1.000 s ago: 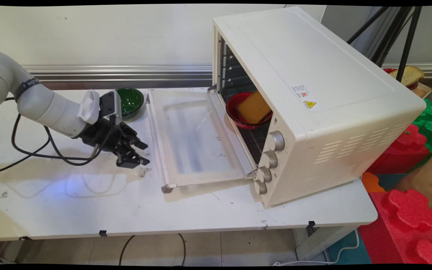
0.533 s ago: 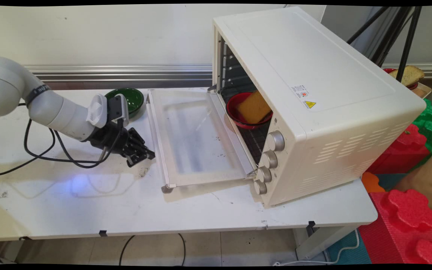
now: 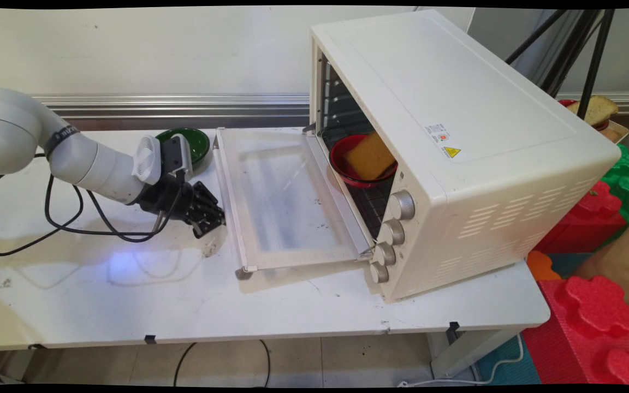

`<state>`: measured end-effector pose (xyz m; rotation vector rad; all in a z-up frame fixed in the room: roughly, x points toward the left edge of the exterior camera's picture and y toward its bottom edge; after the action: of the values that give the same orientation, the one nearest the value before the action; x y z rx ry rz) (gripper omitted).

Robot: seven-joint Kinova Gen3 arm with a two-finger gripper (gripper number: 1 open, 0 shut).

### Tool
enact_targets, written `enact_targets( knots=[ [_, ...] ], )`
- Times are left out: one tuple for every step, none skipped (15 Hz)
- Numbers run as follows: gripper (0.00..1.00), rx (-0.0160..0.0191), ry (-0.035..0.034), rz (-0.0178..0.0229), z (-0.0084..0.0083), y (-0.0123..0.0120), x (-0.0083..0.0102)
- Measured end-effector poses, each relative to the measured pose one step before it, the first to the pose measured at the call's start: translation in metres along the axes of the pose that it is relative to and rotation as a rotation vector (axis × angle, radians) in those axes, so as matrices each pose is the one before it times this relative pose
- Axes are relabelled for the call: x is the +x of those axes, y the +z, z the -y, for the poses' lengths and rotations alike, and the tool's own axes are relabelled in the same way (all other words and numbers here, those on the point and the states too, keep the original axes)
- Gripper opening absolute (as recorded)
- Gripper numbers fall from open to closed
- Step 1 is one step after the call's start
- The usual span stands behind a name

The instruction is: Close the oven

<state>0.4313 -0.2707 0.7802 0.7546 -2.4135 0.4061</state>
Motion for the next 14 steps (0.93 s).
enact_targets(
  knots=[
    [0.00, 0.00300, -0.00046, -0.00599, 0.00031, -0.00022, 0.00029],
    [0.00, 0.00427, -0.00093, -0.00816, 0.00035, -0.00093, 0.00022],
    [0.00, 0.00204, -0.00040, -0.00562, 0.00029, -0.00039, 0.00065],
    [0.00, 0.00343, -0.00090, -0.00829, 0.00055, -0.00076, 0.00088],
    [0.00, 0.00406, -0.00082, -0.01092, 0.00079, -0.00115, 0.00145],
    [0.00, 0.00710, -0.00176, -0.01363, 0.00086, -0.00291, 0.00123],
    [0.00, 0.00348, 0.00076, -0.00911, 0.00090, -0.00133, 0.00160],
    [0.00, 0.00239, 0.00176, -0.00835, 0.00084, -0.00118, 0.00189],
    [0.00, 0.00185, 0.00547, -0.01567, 0.00222, -0.00077, 0.00522],
    [0.00, 0.00232, 0.00114, -0.00736, 0.00085, -0.00115, 0.00194],
    [0.00, 0.00435, -0.00016, -0.00928, 0.00088, -0.00222, 0.00206],
    [0.00, 0.00305, 0.00104, -0.00942, 0.00117, -0.00154, 0.00276],
    [0.00, 0.00483, 0.00080, -0.01332, 0.00167, -0.00216, 0.00409],
    [0.00, 0.00390, 0.00106, -0.01154, 0.00158, -0.00154, 0.00376]
  ],
)
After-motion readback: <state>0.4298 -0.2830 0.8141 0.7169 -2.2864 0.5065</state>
